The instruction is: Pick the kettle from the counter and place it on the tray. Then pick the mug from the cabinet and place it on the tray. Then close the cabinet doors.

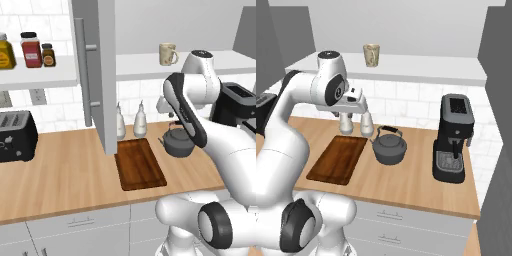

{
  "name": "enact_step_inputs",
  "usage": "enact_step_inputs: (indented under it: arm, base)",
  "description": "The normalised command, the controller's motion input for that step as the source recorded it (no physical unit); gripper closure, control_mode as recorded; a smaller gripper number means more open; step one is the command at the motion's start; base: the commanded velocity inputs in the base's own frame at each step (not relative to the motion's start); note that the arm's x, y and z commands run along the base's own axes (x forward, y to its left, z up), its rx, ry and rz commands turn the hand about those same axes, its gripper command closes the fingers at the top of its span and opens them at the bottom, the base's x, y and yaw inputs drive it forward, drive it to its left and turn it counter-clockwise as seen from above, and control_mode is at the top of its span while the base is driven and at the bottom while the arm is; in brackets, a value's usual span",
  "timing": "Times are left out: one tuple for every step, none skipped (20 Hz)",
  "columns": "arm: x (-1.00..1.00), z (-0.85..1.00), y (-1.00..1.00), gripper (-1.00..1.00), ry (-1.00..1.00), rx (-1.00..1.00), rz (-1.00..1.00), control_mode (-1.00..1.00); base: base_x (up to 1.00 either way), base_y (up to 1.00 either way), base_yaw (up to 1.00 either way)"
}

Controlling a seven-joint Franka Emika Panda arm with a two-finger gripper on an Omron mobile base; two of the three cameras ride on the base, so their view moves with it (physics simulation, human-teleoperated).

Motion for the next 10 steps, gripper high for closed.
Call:
enact_step_inputs:
  arm:
    - [0.05,0.0,0.0,-1.0,0.0,0.0,0.0,-1.0]
    - [0.41,0.0,0.0,-1.0,0.02,0.0,0.0,-1.0]
    - [0.36,-0.04,0.0,-1.0,0.0,0.0,0.0,-1.0]
    - [0.43,-0.31,-0.23,-1.0,0.0,0.0,0.0,-1.0]
    - [0.46,-0.44,-0.44,-1.0,0.0,0.0,0.0,-1.0]
    - [0.4,-0.54,-0.64,-1.0,-0.02,0.03,0.0,-1.0]
    - [0.29,-0.54,-0.74,-1.0,-0.04,0.04,0.0,-1.0]
    - [0.17,-0.56,-0.84,-1.0,-0.04,0.05,0.0,-1.0]
    - [0.05,-0.5,-0.94,-1.0,-0.04,0.05,0.0,-1.0]
    - [0.0,-0.43,-0.91,-1.0,-0.02,0.01,0.0,-1.0]
  base:
    - [0.0,0.0,0.0]
    - [0.0,0.0,0.0]
    - [0.0,0.0,0.0]
    - [0.0,0.0,0.0]
    - [0.0,0.0,0.0]
    - [0.0,0.0,0.0]
    - [0.0,0.0,0.0]
    - [0.0,0.0,0.0]
    - [0.0,0.0,0.0]
    - [0.0,0.0,0.0]
